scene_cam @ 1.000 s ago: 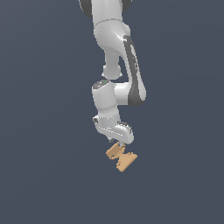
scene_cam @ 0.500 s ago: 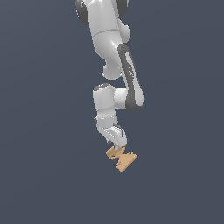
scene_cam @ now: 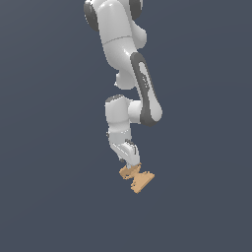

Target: Pick up the object and move it to a goal position.

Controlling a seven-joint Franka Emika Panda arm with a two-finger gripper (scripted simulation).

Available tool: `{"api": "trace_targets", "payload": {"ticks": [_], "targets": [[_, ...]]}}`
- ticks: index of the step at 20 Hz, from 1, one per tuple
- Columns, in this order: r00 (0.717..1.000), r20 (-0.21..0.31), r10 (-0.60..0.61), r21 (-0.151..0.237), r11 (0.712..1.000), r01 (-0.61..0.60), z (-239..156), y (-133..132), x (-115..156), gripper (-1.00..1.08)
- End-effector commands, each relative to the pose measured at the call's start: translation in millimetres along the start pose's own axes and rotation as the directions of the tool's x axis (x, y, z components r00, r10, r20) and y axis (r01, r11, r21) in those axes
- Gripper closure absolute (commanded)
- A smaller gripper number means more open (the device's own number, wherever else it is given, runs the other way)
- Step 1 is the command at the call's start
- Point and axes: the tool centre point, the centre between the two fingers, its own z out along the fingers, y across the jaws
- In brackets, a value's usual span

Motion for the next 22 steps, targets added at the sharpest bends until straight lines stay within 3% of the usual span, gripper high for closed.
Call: {"api": "trace_targets", "payload": {"ticks": [1, 15, 16, 22], "targets": [[1.000, 0.000, 0.000, 0.000, 1.000, 0.000, 0.9, -0.2, -0.2, -0.20], [1.000, -0.003, 0.004, 0.001, 1.000, -0.004, 30.0, 0.0, 0.1, -0.20], [1.000, -0.003, 0.004, 0.001, 1.000, -0.004, 30.0, 0.0, 0.1, 1.08], [1.000, -0.003, 0.004, 0.001, 1.000, -0.004, 30.0, 0.0, 0.1, 1.08]]}}
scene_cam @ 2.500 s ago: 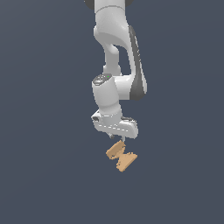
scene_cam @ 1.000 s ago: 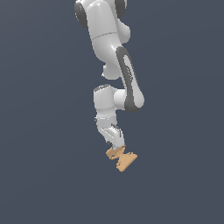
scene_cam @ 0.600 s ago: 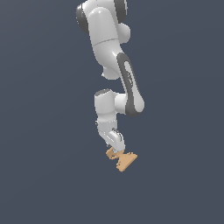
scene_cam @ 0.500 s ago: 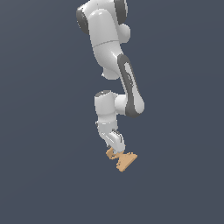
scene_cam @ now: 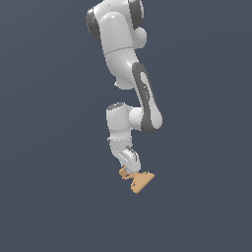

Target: Pick up the object and move it to a goal position.

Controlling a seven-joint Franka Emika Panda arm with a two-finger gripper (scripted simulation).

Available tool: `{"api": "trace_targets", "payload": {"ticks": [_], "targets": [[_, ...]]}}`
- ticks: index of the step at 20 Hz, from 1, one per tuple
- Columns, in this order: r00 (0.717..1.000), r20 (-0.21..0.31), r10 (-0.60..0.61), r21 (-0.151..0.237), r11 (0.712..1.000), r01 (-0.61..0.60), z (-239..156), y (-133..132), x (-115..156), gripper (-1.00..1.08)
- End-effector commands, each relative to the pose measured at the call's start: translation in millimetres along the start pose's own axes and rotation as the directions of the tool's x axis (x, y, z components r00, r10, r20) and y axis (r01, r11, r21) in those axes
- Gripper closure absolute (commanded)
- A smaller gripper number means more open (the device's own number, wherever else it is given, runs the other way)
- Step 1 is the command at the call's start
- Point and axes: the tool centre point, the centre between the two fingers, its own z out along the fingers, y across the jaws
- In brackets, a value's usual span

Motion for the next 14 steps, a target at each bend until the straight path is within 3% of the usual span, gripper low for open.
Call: {"api": "trace_targets", "payload": {"ticks": [1, 14], "targets": [[1.000, 0.001, 0.000, 0.000, 1.000, 0.000, 0.2, -0.1, -0.5, 1.08], [1.000, 0.000, -0.001, 0.000, 1.000, 0.001, -14.5, 0.5, -11.1, 1.08]]}}
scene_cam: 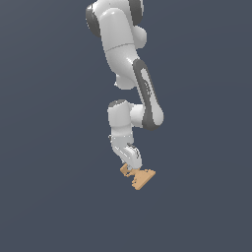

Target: Pick up the object and move it to a goal position.

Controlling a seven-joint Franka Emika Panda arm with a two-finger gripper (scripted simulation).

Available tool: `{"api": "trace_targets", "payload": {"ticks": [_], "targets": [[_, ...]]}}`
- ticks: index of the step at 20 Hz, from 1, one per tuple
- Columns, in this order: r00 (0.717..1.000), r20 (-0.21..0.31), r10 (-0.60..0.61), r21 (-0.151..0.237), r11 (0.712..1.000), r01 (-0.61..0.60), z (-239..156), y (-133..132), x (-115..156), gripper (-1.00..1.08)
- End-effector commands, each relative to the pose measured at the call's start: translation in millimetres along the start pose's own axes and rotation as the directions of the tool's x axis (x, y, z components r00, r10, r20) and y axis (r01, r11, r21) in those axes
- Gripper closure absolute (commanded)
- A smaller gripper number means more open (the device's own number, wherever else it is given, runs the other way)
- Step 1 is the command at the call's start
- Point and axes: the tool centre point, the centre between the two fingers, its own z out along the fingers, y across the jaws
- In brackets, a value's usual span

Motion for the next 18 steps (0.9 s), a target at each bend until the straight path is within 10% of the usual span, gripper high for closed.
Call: {"api": "trace_targets", "payload": {"ticks": [1, 18], "targets": [[1.000, 0.000, -0.001, 0.000, 1.000, 0.001, -7.0, 0.0, -5.0, 1.08], [1.000, -0.004, -0.006, -0.003, 1.000, 0.006, -106.1, 4.1, -79.0, 1.08]]}}
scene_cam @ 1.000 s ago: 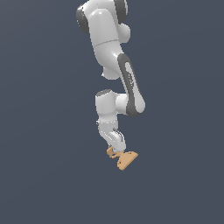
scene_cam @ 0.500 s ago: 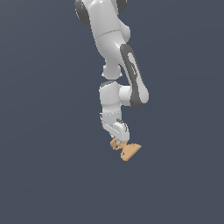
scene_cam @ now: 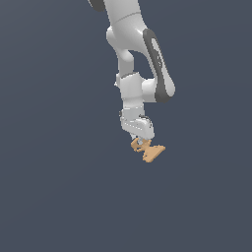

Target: Pick up the object and move it to a goal position.

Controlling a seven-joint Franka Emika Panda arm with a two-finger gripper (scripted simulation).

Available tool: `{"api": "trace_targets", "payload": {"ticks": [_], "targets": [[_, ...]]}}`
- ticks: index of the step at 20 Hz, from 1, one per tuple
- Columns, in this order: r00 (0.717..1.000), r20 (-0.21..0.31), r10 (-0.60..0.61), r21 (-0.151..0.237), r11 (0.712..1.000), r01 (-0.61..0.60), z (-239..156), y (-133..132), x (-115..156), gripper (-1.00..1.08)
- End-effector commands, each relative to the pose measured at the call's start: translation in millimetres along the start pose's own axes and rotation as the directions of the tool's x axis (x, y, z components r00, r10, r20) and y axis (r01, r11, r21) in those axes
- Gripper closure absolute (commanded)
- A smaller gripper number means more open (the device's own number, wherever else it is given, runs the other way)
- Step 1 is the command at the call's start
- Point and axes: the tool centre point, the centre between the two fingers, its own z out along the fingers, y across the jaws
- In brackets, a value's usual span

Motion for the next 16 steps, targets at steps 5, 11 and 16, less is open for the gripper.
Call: {"api": "trace_targets", "payload": {"ticks": [5, 11, 16], "targets": [[1.000, -0.002, 0.000, -0.001, 1.000, 0.000, -39.9, 1.2, -29.7, 1.08], [1.000, 0.000, 0.003, 0.000, 1.000, -0.003, -64.3, 0.3, -47.9, 1.08], [1.000, 0.001, 0.005, 0.001, 1.000, -0.005, -74.2, -0.7, -55.3, 1.08]]}}
